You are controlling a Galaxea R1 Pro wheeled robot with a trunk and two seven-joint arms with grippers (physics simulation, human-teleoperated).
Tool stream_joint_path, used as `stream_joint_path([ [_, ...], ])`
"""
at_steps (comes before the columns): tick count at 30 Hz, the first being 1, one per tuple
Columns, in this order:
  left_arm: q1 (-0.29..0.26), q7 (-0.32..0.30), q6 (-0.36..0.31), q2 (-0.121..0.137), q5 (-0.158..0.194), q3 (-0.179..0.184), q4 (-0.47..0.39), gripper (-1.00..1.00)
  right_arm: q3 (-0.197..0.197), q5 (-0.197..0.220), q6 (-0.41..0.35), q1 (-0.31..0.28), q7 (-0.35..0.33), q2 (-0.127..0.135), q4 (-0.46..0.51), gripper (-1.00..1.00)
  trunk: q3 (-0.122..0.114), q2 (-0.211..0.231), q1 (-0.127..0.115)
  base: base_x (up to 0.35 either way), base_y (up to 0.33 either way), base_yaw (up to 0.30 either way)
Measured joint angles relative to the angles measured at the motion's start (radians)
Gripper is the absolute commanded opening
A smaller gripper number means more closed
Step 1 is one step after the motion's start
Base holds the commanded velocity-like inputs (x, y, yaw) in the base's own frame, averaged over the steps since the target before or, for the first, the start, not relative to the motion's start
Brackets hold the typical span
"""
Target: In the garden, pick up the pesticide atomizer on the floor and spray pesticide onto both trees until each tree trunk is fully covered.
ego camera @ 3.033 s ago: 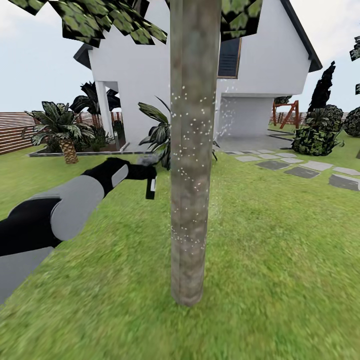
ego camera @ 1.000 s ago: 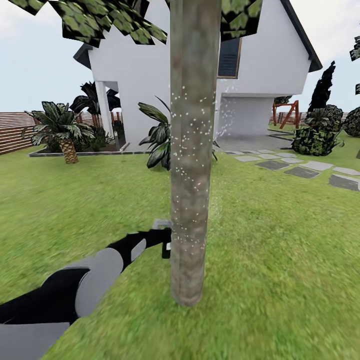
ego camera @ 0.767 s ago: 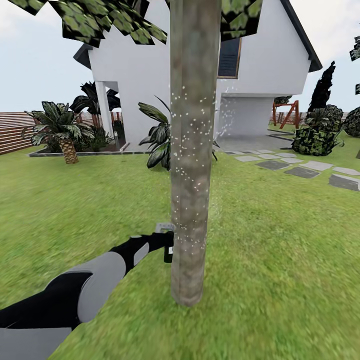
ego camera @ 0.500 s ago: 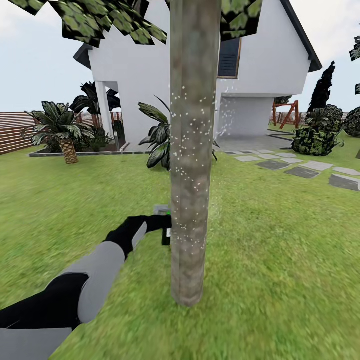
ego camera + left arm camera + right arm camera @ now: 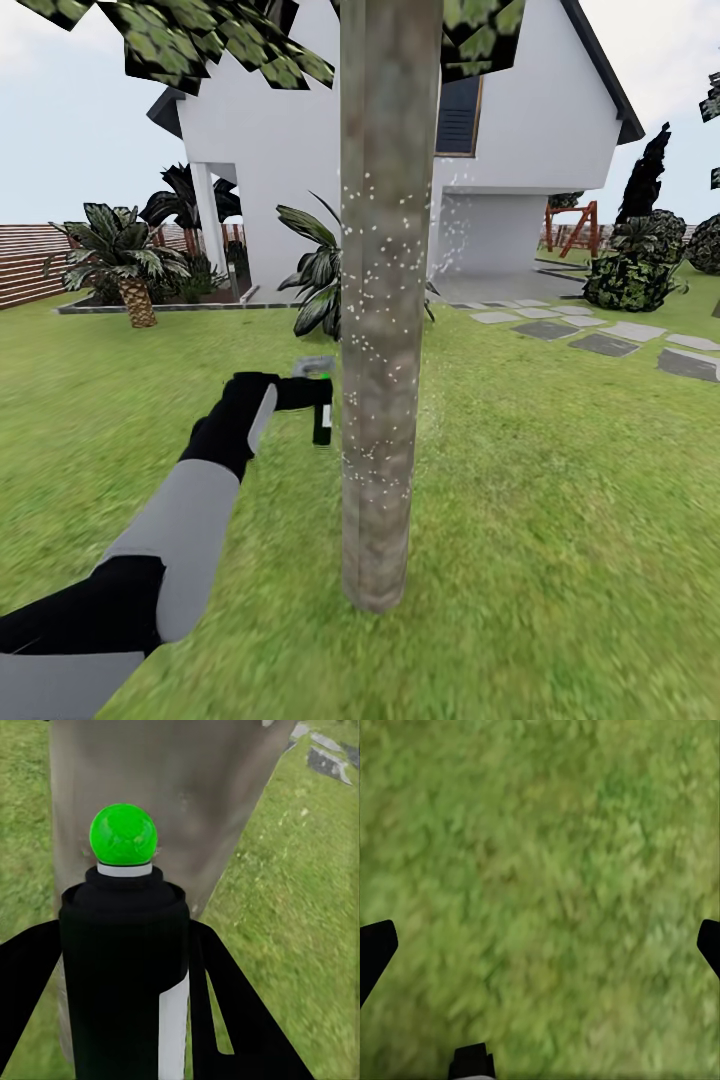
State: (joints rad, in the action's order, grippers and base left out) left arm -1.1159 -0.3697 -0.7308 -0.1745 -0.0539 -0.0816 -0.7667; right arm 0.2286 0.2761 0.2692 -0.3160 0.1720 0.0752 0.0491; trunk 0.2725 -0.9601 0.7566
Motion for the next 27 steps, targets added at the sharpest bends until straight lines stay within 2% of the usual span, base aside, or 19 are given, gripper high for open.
stream_joint_path([
  [2, -0.007, 0.000, -0.044, 0.000, 0.001, 0.000, -0.045, -1.00, 0.000, 0.000, -0.001, 0.000, 0.000, 0.000, 0.000, 1.00, 0.000, 0.000, 0.000, 0.000, 0.000, 0.000],
  [4, -0.015, -0.001, -0.055, 0.000, 0.008, -0.001, -0.057, -1.00, 0.000, 0.000, -0.001, 0.000, 0.000, 0.000, 0.000, 1.00, 0.000, 0.000, 0.000, 0.000, 0.000, 0.000],
  [5, -0.017, -0.002, -0.058, 0.000, 0.027, 0.000, -0.059, -1.00, 0.000, 0.000, -0.001, 0.000, 0.000, 0.000, 0.000, 1.00, 0.000, 0.000, 0.000, 0.000, 0.000, 0.000],
  [6, -0.019, -0.004, -0.062, 0.000, 0.086, 0.001, -0.061, -1.00, 0.000, 0.000, 0.000, 0.000, 0.001, 0.000, 0.000, 1.00, 0.000, 0.000, 0.000, 0.000, 0.000, 0.000],
  [7, -0.020, -0.007, -0.062, 0.000, 0.113, 0.002, -0.062, -1.00, 0.000, 0.000, 0.000, 0.000, 0.000, 0.000, 0.000, 1.00, 0.000, 0.000, 0.000, 0.000, 0.000, 0.000],
  [10, -0.021, -0.044, -0.064, 0.000, 0.138, 0.021, -0.062, -1.00, 0.000, 0.000, -0.001, 0.000, 0.000, 0.000, 0.000, 1.00, 0.000, 0.000, 0.000, 0.000, 0.000, 0.000],
  [11, -0.021, -0.099, -0.067, 0.000, 0.149, 0.048, -0.062, -1.00, 0.000, 0.000, -0.001, 0.000, 0.000, 0.000, 0.000, 1.00, 0.000, 0.000, 0.000, 0.000, 0.000, 0.000],
  [14, -0.021, -0.175, -0.074, 0.000, 0.145, 0.067, -0.062, -1.00, 0.000, 0.000, -0.001, 0.000, 0.000, 0.000, 0.000, 1.00, 0.000, 0.000, 0.000, 0.000, 0.000, 0.000],
  [16, -0.021, -0.215, -0.115, 0.000, 0.143, 0.086, -0.062, -1.00, 0.000, 0.000, -0.001, 0.000, 0.000, 0.000, -0.001, 1.00, 0.000, 0.000, 0.000, 0.000, 0.000, 0.000],
  [18, -0.021, -0.231, -0.135, 0.000, 0.140, 0.102, -0.064, -1.00, 0.000, 0.000, -0.001, 0.000, 0.000, 0.000, -0.001, 1.00, 0.000, 0.000, 0.000, 0.000, 0.000, 0.000],
  [21, -0.021, -0.232, -0.137, 0.000, 0.131, 0.104, -0.057, -1.00, 0.000, 0.000, -0.001, 0.000, 0.000, 0.000, -0.002, 1.00, 0.000, 0.000, 0.000, 0.000, 0.000, 0.000],
  [22, -0.020, -0.230, -0.118, 0.000, 0.125, 0.100, -0.009, -1.00, 0.000, 0.000, -0.001, 0.000, 0.000, 0.000, -0.002, 1.00, 0.000, 0.000, 0.000, 0.000, 0.000, 0.000],
  [26, -0.020, -0.226, 0.196, 0.010, 0.122, 0.100, 0.321, -1.00, -0.001, 0.000, -0.001, 0.000, 0.000, 0.000, -0.002, 1.00, 0.000, 0.000, 0.000, 0.000, 0.000, 0.000],
  [27, -0.020, -0.222, 0.228, 0.012, 0.125, 0.099, 0.361, -1.00, -0.001, 0.000, -0.001, 0.000, 0.000, 0.000, -0.002, 1.00, 0.000, 0.000, 0.000, 0.000, 0.000, 0.000],
])
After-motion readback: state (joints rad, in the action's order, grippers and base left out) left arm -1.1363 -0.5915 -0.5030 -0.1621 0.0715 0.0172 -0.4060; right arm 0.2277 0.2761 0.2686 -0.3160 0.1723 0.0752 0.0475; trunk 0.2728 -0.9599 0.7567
